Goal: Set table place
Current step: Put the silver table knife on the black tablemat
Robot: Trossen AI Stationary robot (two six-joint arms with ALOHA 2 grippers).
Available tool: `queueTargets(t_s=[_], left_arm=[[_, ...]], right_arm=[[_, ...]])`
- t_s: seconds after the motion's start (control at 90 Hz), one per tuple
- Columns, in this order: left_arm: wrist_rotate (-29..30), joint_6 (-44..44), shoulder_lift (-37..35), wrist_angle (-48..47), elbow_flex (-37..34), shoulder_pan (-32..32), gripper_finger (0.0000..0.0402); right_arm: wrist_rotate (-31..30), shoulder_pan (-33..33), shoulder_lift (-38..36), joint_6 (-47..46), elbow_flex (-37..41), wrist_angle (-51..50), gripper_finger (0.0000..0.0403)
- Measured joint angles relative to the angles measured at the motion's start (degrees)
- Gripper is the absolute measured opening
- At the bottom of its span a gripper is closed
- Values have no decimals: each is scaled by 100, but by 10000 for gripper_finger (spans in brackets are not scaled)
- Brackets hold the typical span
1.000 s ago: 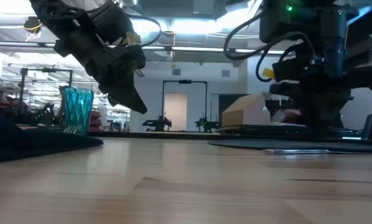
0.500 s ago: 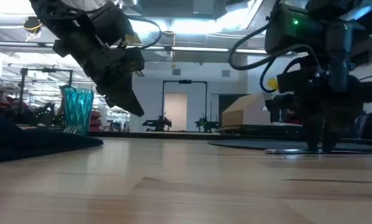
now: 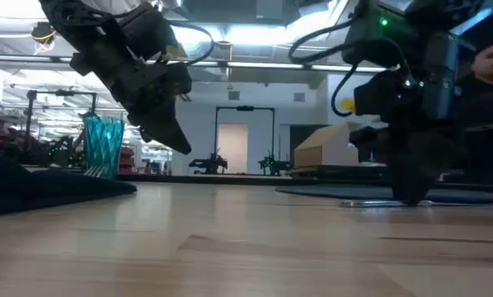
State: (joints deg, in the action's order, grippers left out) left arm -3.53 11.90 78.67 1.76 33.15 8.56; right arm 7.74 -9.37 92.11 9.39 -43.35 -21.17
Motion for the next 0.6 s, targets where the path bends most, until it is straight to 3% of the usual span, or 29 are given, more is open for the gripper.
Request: queueTargets(t_s=[0.156,0.422,0.6], left_arm=[[-2,11,0,-25,0,-8,1],[-2,13,0,-25,0,-7,1],[-2,11,0,-22,0,-7,1]], right_arm=[[-38,0,109,147,-75,177,8],[-65,1,-26,444,-826,-744,78],[-188,2,-23,561,-829,-1094,113]])
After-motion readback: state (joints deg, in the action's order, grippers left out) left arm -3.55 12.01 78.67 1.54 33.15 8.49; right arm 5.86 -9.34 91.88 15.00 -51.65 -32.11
